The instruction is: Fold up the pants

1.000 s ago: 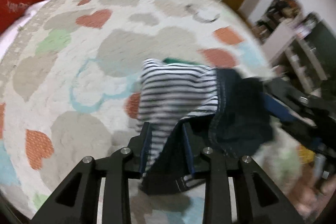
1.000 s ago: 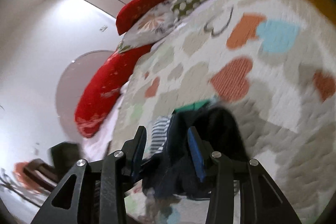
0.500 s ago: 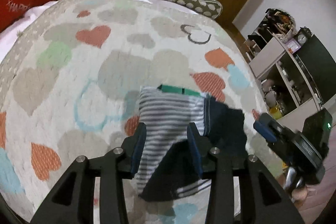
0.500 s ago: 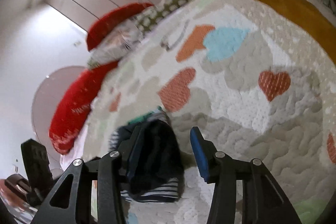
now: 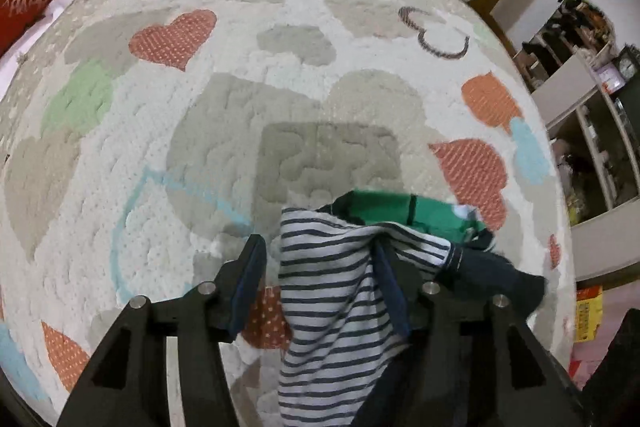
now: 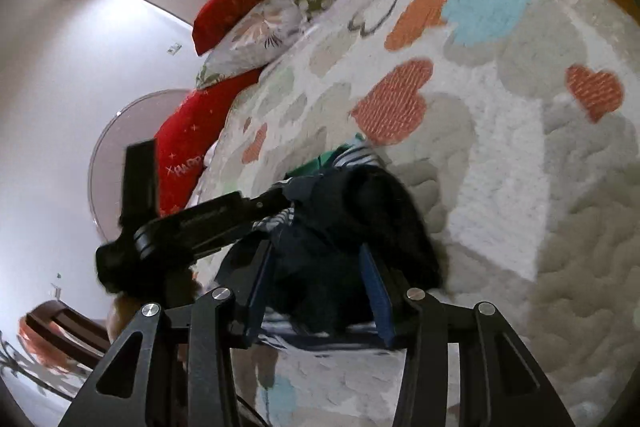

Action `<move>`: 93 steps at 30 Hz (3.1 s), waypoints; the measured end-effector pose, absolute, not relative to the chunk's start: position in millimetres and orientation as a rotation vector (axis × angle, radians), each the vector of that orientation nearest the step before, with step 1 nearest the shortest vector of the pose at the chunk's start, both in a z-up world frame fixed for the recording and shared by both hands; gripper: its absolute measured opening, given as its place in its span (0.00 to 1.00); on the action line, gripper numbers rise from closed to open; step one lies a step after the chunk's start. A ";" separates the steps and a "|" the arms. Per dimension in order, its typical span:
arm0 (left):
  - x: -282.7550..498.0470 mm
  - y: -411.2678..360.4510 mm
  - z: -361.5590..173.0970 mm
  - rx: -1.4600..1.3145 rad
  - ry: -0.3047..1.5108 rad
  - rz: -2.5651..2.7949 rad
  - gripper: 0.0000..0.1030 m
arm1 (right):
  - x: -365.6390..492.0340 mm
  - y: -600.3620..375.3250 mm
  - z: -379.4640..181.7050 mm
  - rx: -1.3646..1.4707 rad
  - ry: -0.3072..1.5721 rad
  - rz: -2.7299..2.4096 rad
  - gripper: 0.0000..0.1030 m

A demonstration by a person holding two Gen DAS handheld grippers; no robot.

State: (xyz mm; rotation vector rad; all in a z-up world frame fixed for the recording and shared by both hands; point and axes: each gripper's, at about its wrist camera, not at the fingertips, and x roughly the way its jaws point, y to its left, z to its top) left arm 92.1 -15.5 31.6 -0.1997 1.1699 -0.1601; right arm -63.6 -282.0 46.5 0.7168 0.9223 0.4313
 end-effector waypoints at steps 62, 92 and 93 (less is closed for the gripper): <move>35.8 21.4 14.2 -0.476 1.165 -0.468 0.78 | -40.9 -305.2 40.6 0.672 1.045 0.459 0.74; 97.1 46.7 48.0 -0.391 1.070 -0.231 0.62 | 65.8 -305.2 52.1 0.662 0.917 0.320 0.59; 83.6 49.3 52.6 -0.375 1.047 -0.215 0.63 | 59.2 -305.1 61.5 0.653 0.889 0.337 0.59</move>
